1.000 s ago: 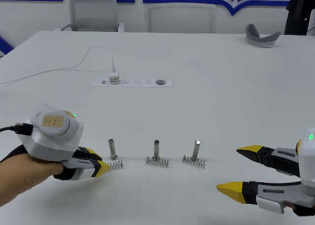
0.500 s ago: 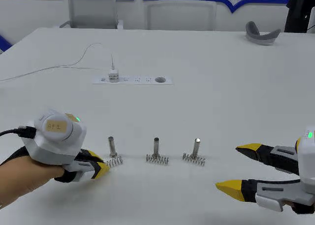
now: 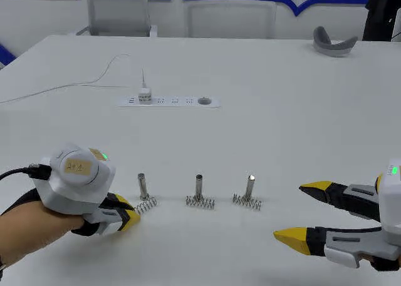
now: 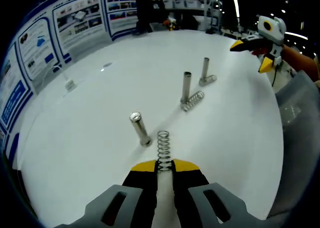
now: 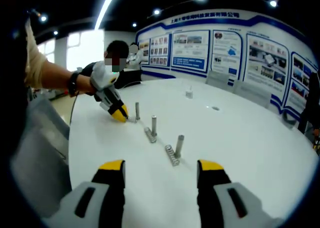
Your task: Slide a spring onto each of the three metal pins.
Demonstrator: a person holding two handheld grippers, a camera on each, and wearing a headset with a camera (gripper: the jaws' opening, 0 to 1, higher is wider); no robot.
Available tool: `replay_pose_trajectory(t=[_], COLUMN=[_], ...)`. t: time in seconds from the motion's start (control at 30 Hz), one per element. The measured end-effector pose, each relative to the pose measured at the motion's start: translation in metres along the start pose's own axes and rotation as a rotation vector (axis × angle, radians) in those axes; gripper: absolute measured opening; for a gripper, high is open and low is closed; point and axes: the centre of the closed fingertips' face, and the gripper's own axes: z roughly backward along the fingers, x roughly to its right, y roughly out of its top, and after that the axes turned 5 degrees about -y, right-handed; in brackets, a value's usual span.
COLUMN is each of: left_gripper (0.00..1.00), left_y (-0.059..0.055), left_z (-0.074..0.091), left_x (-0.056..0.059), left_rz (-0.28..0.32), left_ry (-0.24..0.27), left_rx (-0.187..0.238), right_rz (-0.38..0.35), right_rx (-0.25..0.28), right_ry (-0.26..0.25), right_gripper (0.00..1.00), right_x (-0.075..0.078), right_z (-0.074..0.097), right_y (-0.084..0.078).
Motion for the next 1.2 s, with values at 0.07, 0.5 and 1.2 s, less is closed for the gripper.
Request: replay_pose_trajectory(t=[0.07, 0.5, 1.2], left_gripper=[0.1, 0.1, 0.1], left_y=[0.002, 0.015, 0.038], left_z=[0.002, 0.012, 0.013], left_x=[0.001, 0.027, 0.071], left_rz=[0.005, -0.028, -0.149], left_ry=[-0.001, -0.049, -0.18], left_rx=[0.009, 0.049, 0.128], right_rz=[0.001, 0.005, 0.06], right_rx=[0.0, -0.003, -0.018], right_ry=[0.001, 0.052, 0.207], right_gripper=[0.59, 0.55, 0.42], right_x=[0.0, -0.014, -0.05], right_z=[0.0, -0.004, -0.024], right_y=[0.001, 0.008, 0.023])
